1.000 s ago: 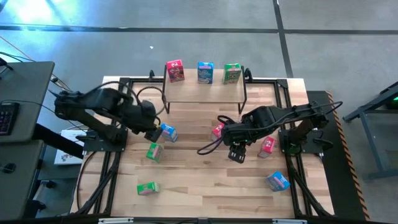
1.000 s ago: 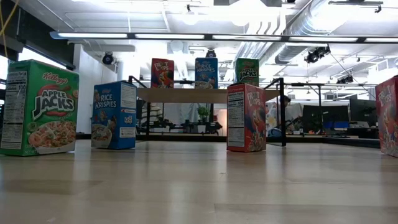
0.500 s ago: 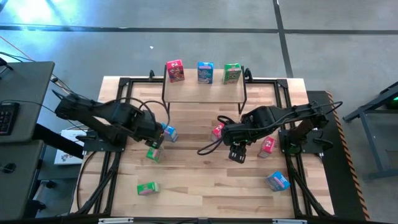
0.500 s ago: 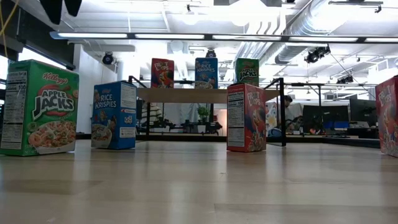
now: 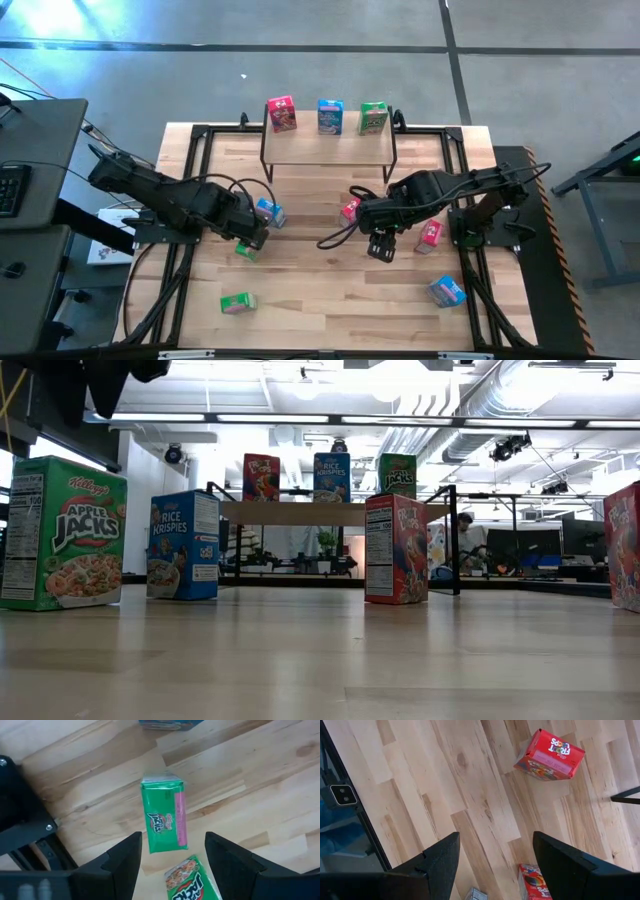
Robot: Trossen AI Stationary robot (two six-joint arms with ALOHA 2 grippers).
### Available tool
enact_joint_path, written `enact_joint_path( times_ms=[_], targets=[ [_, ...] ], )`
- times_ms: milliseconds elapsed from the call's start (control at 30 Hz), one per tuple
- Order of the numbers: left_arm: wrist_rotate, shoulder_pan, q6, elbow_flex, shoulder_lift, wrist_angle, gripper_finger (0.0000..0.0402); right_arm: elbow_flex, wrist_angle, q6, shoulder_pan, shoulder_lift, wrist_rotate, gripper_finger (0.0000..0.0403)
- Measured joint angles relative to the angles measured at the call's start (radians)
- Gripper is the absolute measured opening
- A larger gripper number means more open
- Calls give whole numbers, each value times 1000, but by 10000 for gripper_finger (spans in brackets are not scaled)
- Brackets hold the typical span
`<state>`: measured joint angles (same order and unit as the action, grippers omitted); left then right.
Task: Stack cereal on shelf
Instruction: Put the top green cereal box on the shelf aligned with the other green cereal box
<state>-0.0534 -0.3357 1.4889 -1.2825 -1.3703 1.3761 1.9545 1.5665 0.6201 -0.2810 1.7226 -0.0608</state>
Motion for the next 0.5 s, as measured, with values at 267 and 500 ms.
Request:
enact_joint_path(
  times_ms=[267, 500],
  targets=[
    [4, -8, 30, 57, 0, -46, 210, 0, -1, 0, 0, 0, 0, 243],
    [12, -8, 53, 124, -1, -129, 210, 0, -2, 0, 0, 0, 0, 243]
  ],
)
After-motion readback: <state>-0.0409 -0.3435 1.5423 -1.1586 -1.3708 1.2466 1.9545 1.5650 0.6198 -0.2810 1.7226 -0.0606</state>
